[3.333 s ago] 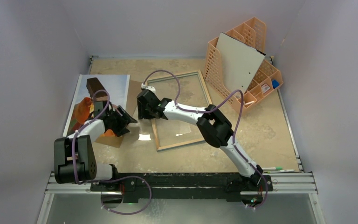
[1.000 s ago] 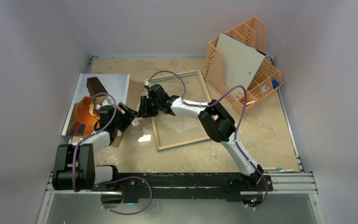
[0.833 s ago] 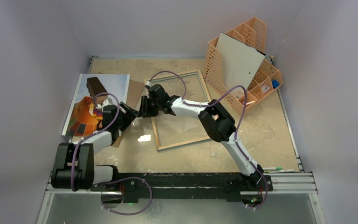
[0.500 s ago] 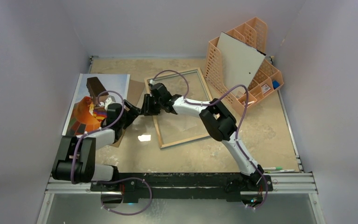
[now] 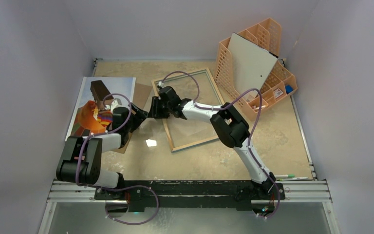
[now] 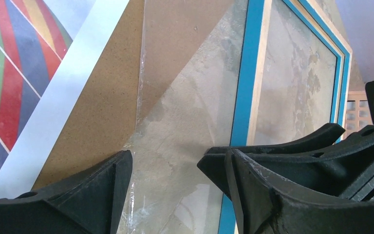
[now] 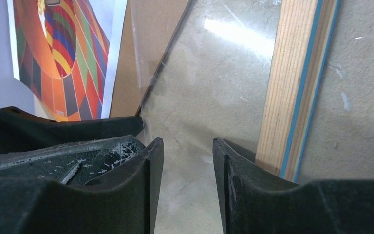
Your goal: Put the photo into the frame
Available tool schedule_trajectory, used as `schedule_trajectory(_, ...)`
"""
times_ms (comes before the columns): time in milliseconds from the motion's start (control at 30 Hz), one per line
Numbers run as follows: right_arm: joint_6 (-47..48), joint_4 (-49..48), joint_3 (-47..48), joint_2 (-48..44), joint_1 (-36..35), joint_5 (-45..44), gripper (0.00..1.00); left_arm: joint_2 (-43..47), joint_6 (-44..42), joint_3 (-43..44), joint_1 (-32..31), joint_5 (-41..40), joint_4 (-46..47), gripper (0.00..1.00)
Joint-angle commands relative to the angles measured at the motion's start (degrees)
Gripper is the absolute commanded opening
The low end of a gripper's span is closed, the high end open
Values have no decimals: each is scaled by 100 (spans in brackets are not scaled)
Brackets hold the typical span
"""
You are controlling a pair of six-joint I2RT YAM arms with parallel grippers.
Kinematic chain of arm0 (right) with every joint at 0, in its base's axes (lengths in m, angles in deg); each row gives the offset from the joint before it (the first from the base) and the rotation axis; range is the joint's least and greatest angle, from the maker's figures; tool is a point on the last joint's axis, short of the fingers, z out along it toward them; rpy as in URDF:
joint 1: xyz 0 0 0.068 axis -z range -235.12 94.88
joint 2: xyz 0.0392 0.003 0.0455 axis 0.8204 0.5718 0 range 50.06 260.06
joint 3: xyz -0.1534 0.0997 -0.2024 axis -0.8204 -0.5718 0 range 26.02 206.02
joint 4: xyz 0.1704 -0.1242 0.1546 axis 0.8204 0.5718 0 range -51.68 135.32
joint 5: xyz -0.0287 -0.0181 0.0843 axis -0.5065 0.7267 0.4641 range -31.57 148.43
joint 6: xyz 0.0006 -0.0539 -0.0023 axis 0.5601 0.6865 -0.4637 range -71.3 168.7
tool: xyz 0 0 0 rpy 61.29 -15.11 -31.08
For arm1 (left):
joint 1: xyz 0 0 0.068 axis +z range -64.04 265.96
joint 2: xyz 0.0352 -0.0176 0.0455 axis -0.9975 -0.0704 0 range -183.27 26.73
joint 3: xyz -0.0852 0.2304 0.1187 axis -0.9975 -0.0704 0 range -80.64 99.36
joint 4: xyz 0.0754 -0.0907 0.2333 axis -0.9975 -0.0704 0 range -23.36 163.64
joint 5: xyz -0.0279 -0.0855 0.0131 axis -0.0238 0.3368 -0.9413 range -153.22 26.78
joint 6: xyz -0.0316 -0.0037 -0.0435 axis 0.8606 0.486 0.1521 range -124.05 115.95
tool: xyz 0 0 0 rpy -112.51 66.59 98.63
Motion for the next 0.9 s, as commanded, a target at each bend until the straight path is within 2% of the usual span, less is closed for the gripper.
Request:
schedule_trajectory(0,546,1479,-476,122,-101,-517,48,43,81,-180,48,554,-230,72)
schedule_trajectory(300,560,1010,-508,-1030,-105,-595,47,-62,447,-343,561,1569,603,65)
schedule_trajectory(500,410,604,-1050,-1746,-94,-813,47,-319,805,-411,782,1995,1252,60)
schedule_trajectory(700,371,486,-1387,-1999,-99,-867,47,-418,761,-408,800,1817,1334,59)
schedule_trajectory(867,391,517,-1458,-2018,-99,-916,46,-47,354,-278,778,806,377,62)
